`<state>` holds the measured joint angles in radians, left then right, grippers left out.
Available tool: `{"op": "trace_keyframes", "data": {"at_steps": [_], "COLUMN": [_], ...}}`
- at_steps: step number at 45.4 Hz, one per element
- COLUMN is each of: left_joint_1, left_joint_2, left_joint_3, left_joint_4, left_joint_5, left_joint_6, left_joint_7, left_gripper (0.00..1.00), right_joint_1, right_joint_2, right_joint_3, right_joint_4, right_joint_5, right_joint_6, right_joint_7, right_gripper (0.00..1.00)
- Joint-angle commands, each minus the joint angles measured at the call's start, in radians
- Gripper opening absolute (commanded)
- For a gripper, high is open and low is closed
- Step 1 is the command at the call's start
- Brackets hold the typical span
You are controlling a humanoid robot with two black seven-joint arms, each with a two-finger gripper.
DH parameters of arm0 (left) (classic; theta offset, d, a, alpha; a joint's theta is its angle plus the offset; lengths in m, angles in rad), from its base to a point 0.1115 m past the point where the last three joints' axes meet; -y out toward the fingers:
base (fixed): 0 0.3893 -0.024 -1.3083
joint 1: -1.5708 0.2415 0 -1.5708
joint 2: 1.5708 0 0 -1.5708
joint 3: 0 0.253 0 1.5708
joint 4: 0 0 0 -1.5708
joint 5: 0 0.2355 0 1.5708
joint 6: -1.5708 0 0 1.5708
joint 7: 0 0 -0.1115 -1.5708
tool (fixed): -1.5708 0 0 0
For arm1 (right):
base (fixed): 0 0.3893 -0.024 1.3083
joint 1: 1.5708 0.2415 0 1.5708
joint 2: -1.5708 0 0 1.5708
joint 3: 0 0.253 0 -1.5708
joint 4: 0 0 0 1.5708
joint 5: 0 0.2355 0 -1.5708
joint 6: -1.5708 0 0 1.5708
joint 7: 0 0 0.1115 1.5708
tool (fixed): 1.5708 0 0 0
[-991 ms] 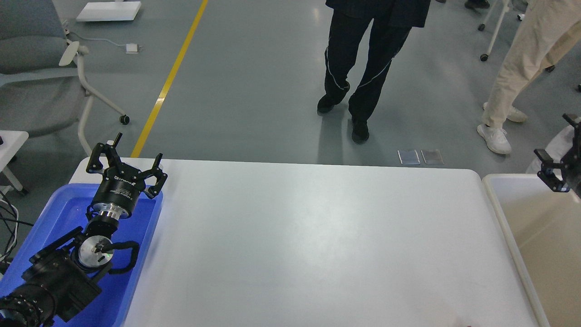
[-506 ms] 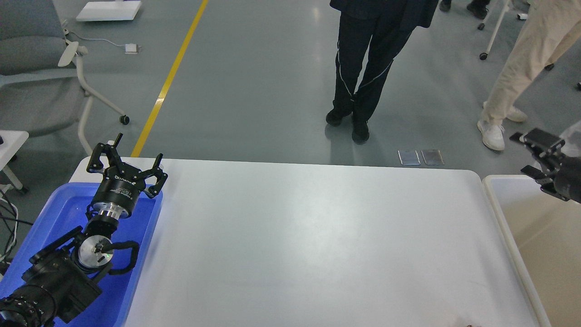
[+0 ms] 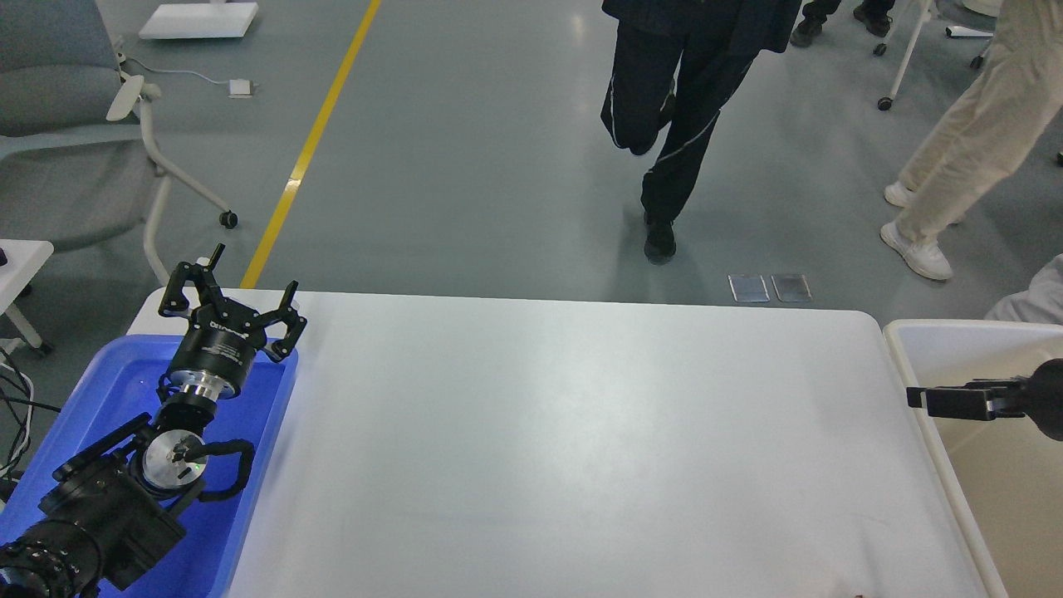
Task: Tidy desktop
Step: 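Reach the right gripper to the beige crumpled item and grasp it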
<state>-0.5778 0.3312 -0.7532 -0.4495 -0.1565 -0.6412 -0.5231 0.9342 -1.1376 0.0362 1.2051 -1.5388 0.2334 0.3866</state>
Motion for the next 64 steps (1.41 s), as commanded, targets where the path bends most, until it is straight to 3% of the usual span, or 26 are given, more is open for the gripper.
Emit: {"op": "trace_keyframes", "data": {"at_steps": [1,10,31,64], "left_joint_1": [0.001,0.0,0.0,0.0], "left_joint_2": [0.0,0.0,0.0,0.0], "left_joint_3": [0.0,0.0,0.0,0.0], "left_joint_4": [0.0,0.0,0.0,0.0], "left_joint_5": [0.0,0.0,0.0,0.0], "left_joint_6": [0.0,0.0,0.0,0.0], "left_joint_7": [0.0,0.0,0.0,0.0], "left_gripper": [1.0,1.0,1.0,1.0], "right_joint_1": [0.011,0.0,-0.12,-0.256], "right_joint_2": [-0.096,-0.094,-0.016,0.14], "right_joint_3": [-0.085,-0.147,-0.174,-0.157], "right_joint_4": [0.238,0.271,0.258,0.09], "right_joint_5": [-0.313,-0.339,-0.353,-0.334], "right_joint_6": [0.0,-0.006,-0.046,-0.146], "right_joint_7": [0.041,0.08,0.08,0.078], "right_gripper": [0.99,0.99,0.99,0.99]}}
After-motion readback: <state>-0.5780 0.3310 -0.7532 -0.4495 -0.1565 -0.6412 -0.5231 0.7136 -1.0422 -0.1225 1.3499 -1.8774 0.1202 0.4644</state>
